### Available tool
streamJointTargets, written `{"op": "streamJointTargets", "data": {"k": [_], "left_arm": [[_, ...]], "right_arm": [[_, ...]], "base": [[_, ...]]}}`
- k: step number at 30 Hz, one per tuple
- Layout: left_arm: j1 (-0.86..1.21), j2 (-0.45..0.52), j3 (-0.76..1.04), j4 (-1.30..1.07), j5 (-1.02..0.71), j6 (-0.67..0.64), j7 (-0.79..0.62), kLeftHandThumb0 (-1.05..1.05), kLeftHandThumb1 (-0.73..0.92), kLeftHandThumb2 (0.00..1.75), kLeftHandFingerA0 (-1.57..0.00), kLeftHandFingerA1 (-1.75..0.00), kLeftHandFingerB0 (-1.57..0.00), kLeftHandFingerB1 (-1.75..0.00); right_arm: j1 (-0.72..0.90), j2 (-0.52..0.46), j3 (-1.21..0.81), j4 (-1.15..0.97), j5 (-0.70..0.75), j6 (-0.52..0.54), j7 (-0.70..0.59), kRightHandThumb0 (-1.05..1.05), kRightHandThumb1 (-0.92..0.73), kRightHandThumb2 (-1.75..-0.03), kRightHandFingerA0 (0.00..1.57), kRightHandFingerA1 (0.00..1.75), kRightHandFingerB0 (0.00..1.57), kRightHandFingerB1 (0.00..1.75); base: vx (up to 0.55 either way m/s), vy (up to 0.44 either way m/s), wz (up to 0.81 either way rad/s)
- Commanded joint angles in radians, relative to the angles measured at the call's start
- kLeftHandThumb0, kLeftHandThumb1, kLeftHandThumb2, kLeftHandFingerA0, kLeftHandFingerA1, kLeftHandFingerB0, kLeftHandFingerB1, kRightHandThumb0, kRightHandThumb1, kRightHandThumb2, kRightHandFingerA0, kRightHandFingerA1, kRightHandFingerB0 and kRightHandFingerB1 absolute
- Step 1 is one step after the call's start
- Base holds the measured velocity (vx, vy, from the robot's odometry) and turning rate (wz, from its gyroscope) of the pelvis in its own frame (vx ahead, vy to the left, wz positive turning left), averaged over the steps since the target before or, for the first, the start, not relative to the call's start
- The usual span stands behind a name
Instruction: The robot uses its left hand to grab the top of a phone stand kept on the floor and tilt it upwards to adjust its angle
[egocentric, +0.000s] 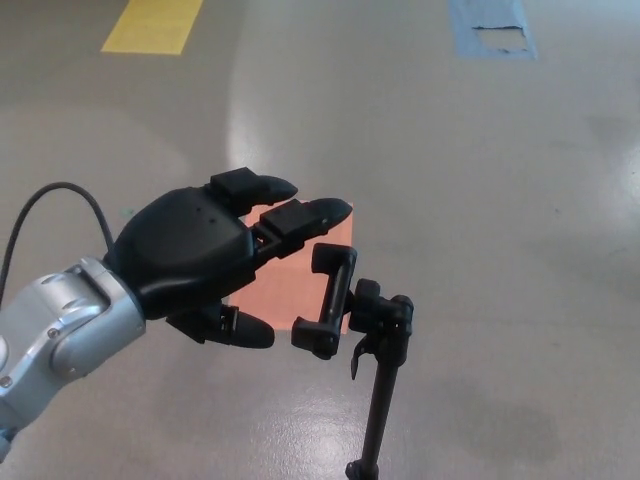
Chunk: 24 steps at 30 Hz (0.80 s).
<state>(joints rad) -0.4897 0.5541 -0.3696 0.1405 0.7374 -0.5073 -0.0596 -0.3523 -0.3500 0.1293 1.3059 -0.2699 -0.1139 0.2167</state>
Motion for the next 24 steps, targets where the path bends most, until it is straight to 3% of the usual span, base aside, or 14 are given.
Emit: {"op": "streamJointTargets", "data": {"k": [1,4,5,6,7,10,11,13,14,15,17,18,19,24], "left_arm": [[0.006,0.012,0.001,-0.004,0.031,0.009,-0.012,-0.79,0.55,0.91,-0.11,-0.38,0.0,-0.15],[0.003,0.008,0.001,0.001,0.04,0.0,0.005,-0.79,0.54,0.9,-0.12,-0.41,0.0,-0.16],[0.004,0.008,0.001,-0.001,0.042,-0.003,0.008,-0.77,0.68,0.62,-0.17,-0.3,0.0,-0.18],[0.008,0.009,0.0,-0.006,0.043,-0.004,0.008,-0.77,0.68,0.62,-0.17,-0.3,0.0,-0.18],[0.016,0.01,-0.001,-0.012,0.043,-0.007,0.008,-0.78,0.54,0.9,-0.11,-0.41,0.0,-0.16],[0.025,0.011,-0.001,-0.015,0.04,-0.012,0.008,-0.78,0.54,0.9,-0.12,-0.41,0.0,-0.16],[0.03,0.012,-0.002,-0.013,0.049,-0.013,0.018,-0.78,0.66,0.62,-0.18,-0.31,0.0,-0.17],[0.031,0.015,-0.002,-0.013,0.055,-0.012,0.018,-0.76,0.69,0.6,-0.17,-0.3,0.0,-0.2],[0.031,0.019,-0.002,-0.012,0.06,-0.011,0.013,-0.76,0.69,0.6,-0.17,-0.3,0.0,-0.2],[0.031,0.02,-0.003,-0.013,0.064,-0.008,0.011,-0.78,0.55,0.91,-0.1,-0.42,0.0,-0.18],[0.033,0.023,-0.002,-0.016,0.076,-0.005,0.014,-0.78,0.7,0.63,-0.18,-0.3,0.0,-0.18],[0.033,0.027,0.0,-0.017,0.084,-0.006,0.02,-0.78,0.7,0.63,-0.18,-0.3,0.0,-0.18],[0.033,0.031,0.003,-0.019,0.084,-0.007,0.017,-0.79,0.56,0.92,-0.11,-0.43,0.0,-0.19],[0.044,0.038,0.007,-0.026,0.08,-0.012,0.017,-0.79,0.55,0.89,-0.12,-0.42,-0.02,-0.19]], "right_arm": [[0.006,-0.014,-0.001,0.009,-0.001,0.013,0.014,-0.62,-0.79,-0.63,0.24,0.38,0.29,0.33],[0.001,-0.014,0.0,0.009,-0.001,0.016,0.015,-0.62,-0.79,-0.64,0.24,0.39,0.28,0.33],[0.001,-0.014,0.002,0.008,-0.002,0.016,0.015,-0.61,-0.8,-0.64,0.24,0.39,0.27,0.33],[0.004,-0.015,0.003,0.007,-0.003,0.014,0.016,-0.61,-0.8,-0.64,0.24,0.39,0.27,0.33],[0.009,-0.015,0.005,0.007,-0.005,0.01,0.016,-0.62,-0.8,-0.64,0.25,0.38,0.28,0.33],[0.012,-0.018,0.008,0.006,-0.007,0.007,0.018,-0.61,-0.8,-0.64,0.24,0.38,0.27,0.33],[0.008,-0.021,0.009,0.007,-0.007,0.009,0.023,-0.61,-0.8,-0.64,0.23,0.38,0.26,0.33],[0.003,-0.023,0.012,0.008,-0.011,0.011,0.023,-0.61,-0.8,-0.64,0.24,0.37,0.27,0.33],[0.0,-0.024,0.016,0.008,-0.015,0.013,0.022,-0.61,-0.8,-0.64,0.24,0.37,0.27,0.33],[-0.002,-0.025,0.016,0.007,-0.014,0.014,0.021,-0.61,-0.8,-0.64,0.25,0.38,0.28,0.33],[-0.005,-0.026,0.016,0.007,-0.012,0.011,0.023,-0.61,-0.8,-0.64,0.25,0.38,0.27,0.33],[-0.008,-0.026,0.019,0.007,-0.013,0.008,0.026,-0.61,-0.8,-0.64,0.25,0.38,0.27,0.33],[-0.012,-0.024,0.019,0.008,-0.014,0.009,0.027,-0.61,-0.8,-0.64,0.26,0.37,0.28,0.33],[-0.01,-0.022,0.034,0.012,-0.026,0.012,0.019,-0.62,-0.8,-0.63,0.23,0.34,0.27,0.32]], "base": [[0.0,0.0,0.0],[0.0,0.0,0.0],[0.0,0.0,0.0],[0.0,0.0,0.0],[0.0,0.0,0.0],[0.0,0.0,0.0],[0.0,0.0,0.0],[0.0,0.0,0.0],[0.0,0.0,0.0],[0.0,0.0,0.0],[0.0,0.0,0.0],[0.0,0.0,0.0],[0.0,0.0,0.0],[0.0,0.0,0.0]]}}
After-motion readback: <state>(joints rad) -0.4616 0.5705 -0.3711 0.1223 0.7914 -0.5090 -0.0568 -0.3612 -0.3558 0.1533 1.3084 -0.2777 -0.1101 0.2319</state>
